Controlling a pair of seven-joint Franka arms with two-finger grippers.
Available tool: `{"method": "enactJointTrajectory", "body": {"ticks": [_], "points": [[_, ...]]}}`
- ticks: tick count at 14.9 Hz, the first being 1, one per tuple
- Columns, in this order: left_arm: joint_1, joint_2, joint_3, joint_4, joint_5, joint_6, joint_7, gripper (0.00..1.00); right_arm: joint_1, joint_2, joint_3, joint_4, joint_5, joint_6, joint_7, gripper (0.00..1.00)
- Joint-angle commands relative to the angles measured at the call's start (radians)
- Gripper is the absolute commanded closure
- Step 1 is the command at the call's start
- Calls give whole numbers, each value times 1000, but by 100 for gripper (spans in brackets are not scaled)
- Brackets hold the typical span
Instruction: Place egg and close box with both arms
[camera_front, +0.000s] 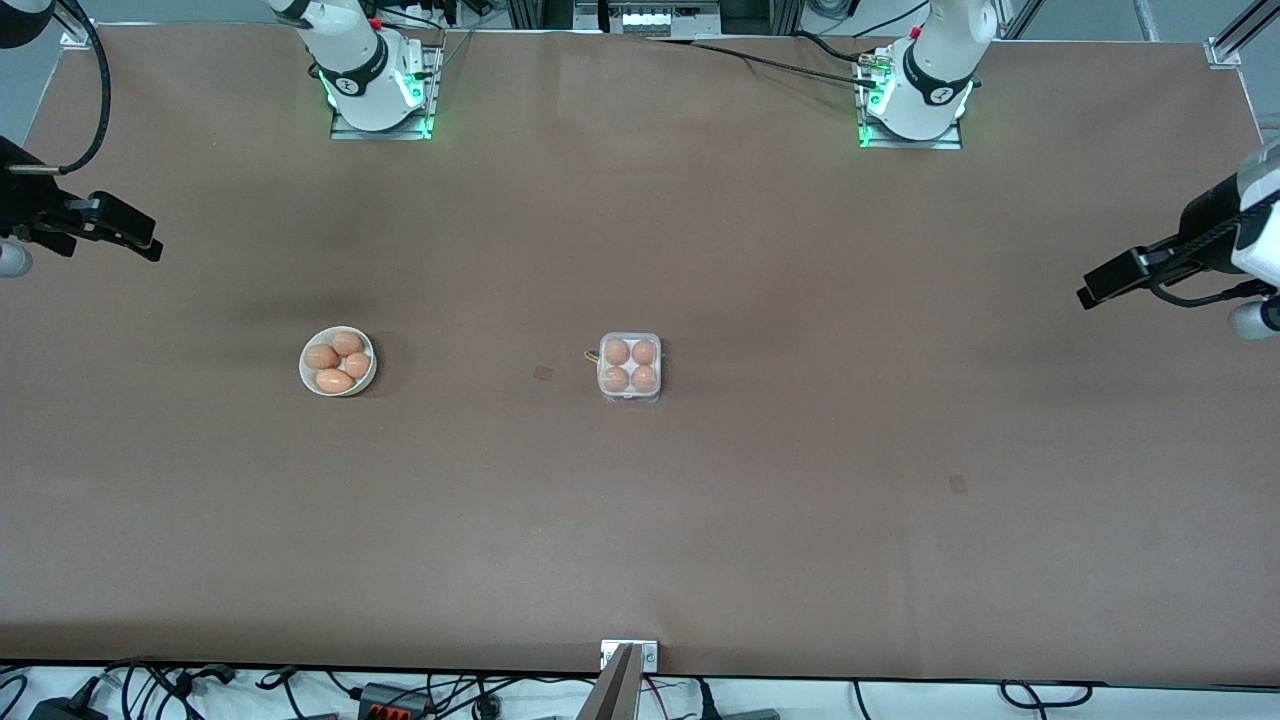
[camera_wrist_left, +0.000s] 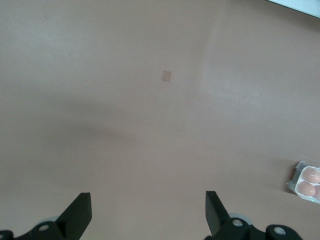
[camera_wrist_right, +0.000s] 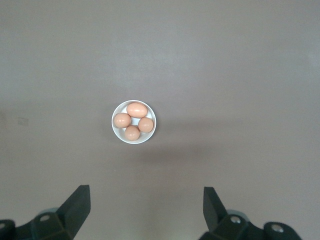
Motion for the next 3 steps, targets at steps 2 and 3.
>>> {"method": "enactJointTrajectory", "body": {"ticks": [2, 3], "points": [[8, -17, -7, -16, 0, -4, 17, 0, 0, -30, 2, -33, 0, 5, -6, 0], [7, -16, -12, -16, 1, -2, 14, 0, 0, -30, 2, -33, 0, 5, -6, 0]]}}
